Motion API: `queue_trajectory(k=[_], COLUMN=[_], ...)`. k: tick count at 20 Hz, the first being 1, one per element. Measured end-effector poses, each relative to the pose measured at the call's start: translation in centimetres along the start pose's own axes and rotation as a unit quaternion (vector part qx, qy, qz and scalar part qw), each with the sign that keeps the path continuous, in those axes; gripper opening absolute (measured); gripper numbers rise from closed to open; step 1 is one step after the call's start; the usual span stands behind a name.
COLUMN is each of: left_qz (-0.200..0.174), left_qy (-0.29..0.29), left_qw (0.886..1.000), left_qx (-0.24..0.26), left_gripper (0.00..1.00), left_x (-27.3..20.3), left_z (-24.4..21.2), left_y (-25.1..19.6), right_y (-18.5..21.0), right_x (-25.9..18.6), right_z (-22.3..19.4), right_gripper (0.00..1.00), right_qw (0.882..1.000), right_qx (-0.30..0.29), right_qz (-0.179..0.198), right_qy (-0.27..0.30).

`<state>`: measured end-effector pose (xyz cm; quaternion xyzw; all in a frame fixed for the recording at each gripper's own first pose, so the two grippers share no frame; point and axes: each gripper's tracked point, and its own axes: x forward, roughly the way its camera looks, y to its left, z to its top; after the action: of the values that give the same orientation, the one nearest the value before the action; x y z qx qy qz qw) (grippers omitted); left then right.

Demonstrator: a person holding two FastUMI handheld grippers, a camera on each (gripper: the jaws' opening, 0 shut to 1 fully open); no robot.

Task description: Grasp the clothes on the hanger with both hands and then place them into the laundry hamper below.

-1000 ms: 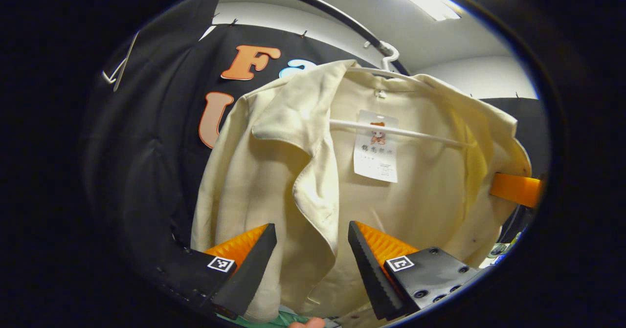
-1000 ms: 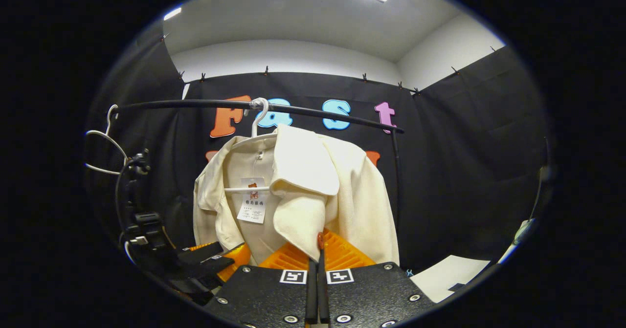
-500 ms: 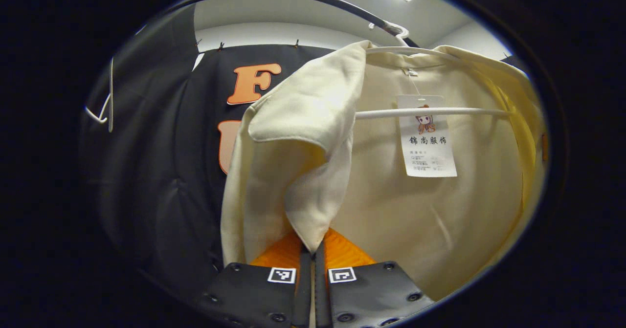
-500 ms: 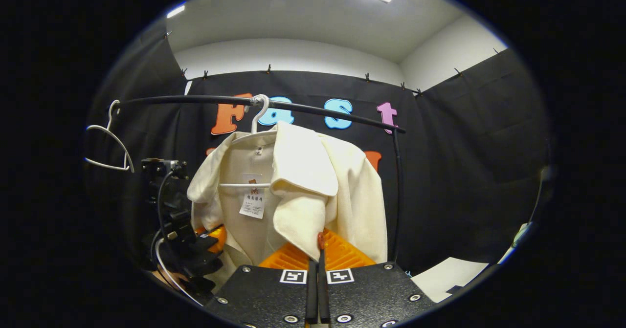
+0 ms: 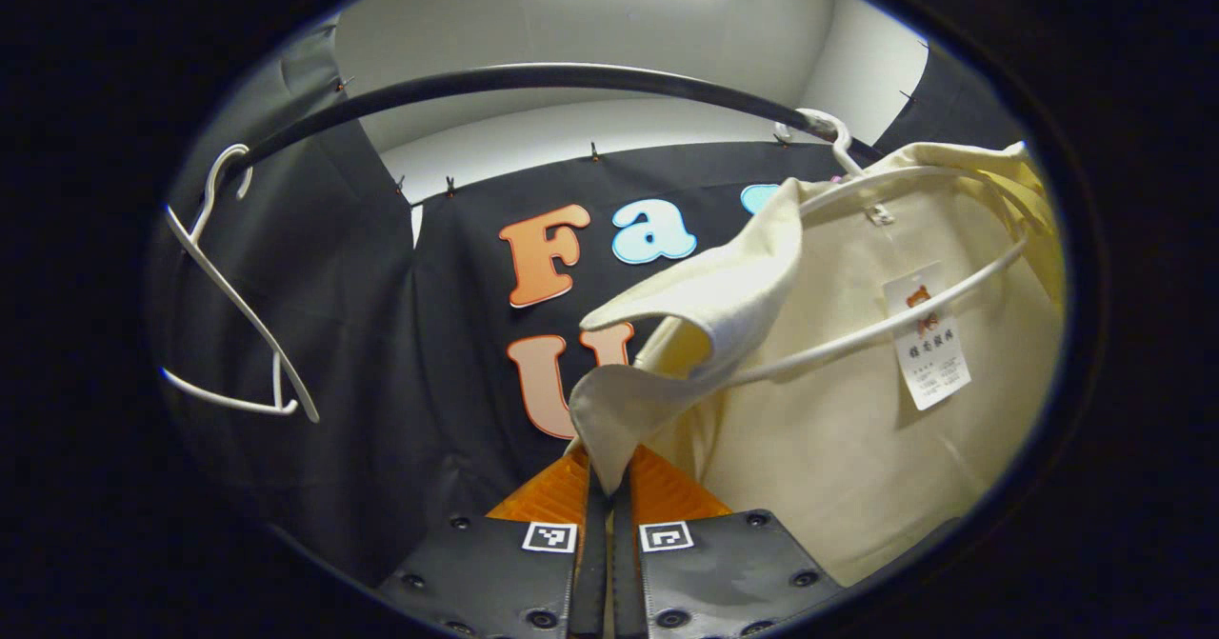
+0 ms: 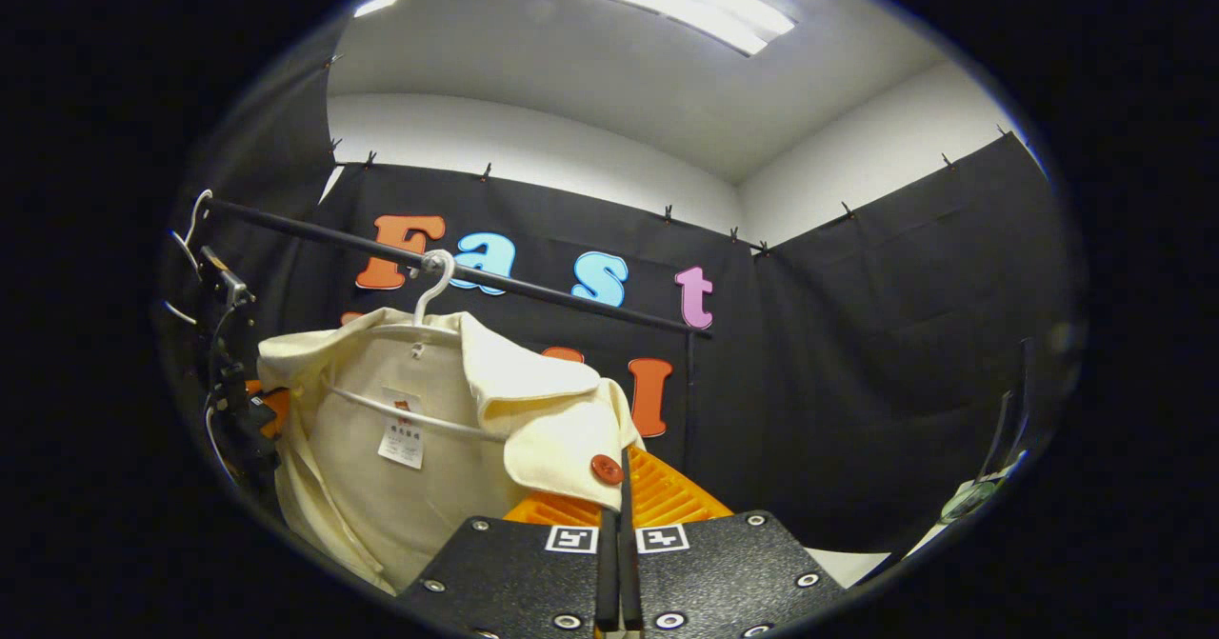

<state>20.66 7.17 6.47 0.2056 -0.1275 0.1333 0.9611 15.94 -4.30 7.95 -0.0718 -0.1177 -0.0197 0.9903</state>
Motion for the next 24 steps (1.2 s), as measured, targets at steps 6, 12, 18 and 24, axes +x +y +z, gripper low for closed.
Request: queue_trajectory(k=[6,12,18,24], left_qz=[0.026,0.021,0.024,0.030], left_qy=[-0.044,-0.059,-0.040,-0.015], left_qw=[0.999,0.998,0.999,0.999], left_qx=[0.012,0.016,0.009,0.042], left_gripper=[0.10,0.09,0.08,0.08], left_x=[3.6,5.7,8.1,9.7], left_z=[3.9,5.3,3.5,0.4], left_y=[3.1,3.5,2.8,3.8], right_y=[-4.9,-6.5,-4.4,-1.7], right_x=[5.4,12.1,12.4,9.8], right_z=[3.7,2.7,-5.6,-9.3], right_gripper=[0.00,0.00,0.00,0.00], right_qw=[0.999,1.000,0.996,0.992], right_qx=[-0.016,-0.008,0.033,0.050], right_qz=[-0.038,-0.028,-0.008,0.019], right_qy=[-0.026,-0.002,0.080,0.113])
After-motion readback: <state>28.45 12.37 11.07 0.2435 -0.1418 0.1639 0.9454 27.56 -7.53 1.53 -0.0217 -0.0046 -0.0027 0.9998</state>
